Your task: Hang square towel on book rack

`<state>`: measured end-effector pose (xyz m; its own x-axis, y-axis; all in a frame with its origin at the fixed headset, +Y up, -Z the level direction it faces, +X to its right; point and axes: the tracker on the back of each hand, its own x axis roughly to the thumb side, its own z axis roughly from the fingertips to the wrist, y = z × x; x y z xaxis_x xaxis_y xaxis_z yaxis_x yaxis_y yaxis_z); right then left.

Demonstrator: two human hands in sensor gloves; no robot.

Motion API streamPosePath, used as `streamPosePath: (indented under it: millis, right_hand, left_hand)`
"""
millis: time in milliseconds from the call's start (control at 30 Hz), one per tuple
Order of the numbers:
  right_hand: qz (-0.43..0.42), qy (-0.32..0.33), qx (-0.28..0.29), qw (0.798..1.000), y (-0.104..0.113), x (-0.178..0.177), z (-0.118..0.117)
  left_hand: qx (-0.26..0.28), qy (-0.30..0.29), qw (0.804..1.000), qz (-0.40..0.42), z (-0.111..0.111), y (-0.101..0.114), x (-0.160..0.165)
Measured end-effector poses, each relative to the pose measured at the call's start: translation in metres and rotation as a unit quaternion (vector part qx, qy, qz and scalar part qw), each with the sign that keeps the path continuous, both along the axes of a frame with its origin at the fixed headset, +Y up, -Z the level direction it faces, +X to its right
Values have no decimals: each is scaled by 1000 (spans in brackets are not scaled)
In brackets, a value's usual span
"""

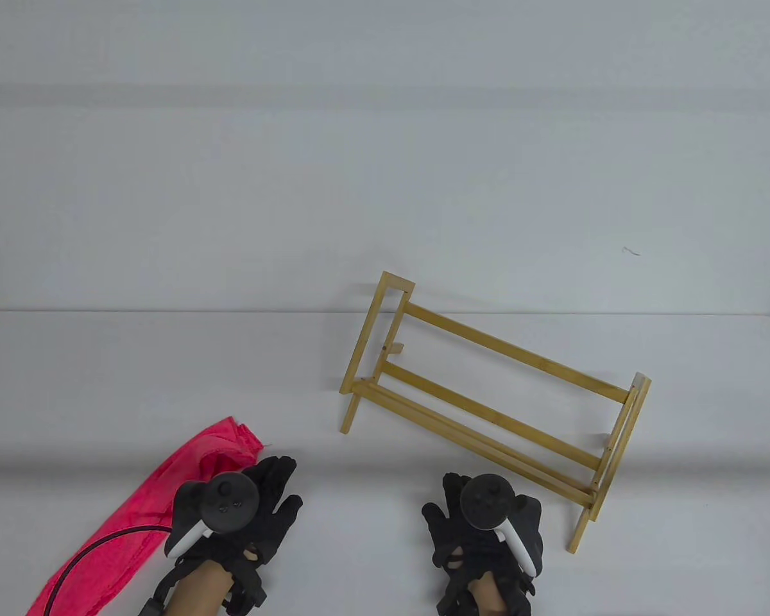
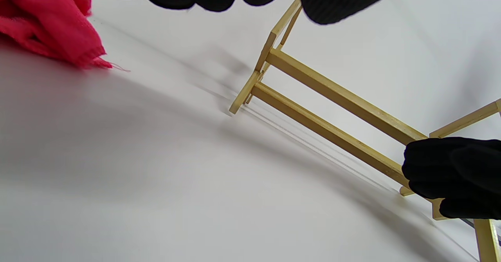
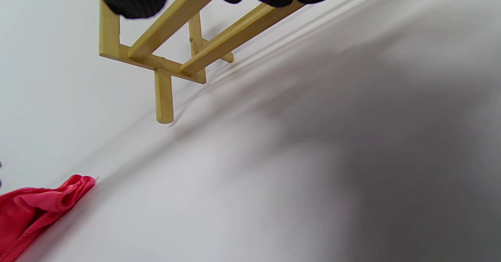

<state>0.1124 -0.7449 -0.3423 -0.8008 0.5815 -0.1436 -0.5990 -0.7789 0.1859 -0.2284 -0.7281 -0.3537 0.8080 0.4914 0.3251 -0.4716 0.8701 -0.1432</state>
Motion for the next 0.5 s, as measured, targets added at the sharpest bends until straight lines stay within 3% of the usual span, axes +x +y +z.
streamPosePath:
  millis: [300,500]
  right_hand:
    - [-5,5,0,1000,1,0,0]
    - [-1,11,-1,1000,1,-2,-2]
  left_hand:
    - [30,10,999,29,2,10,-8]
    - [63,59,994,64,1,20,-34]
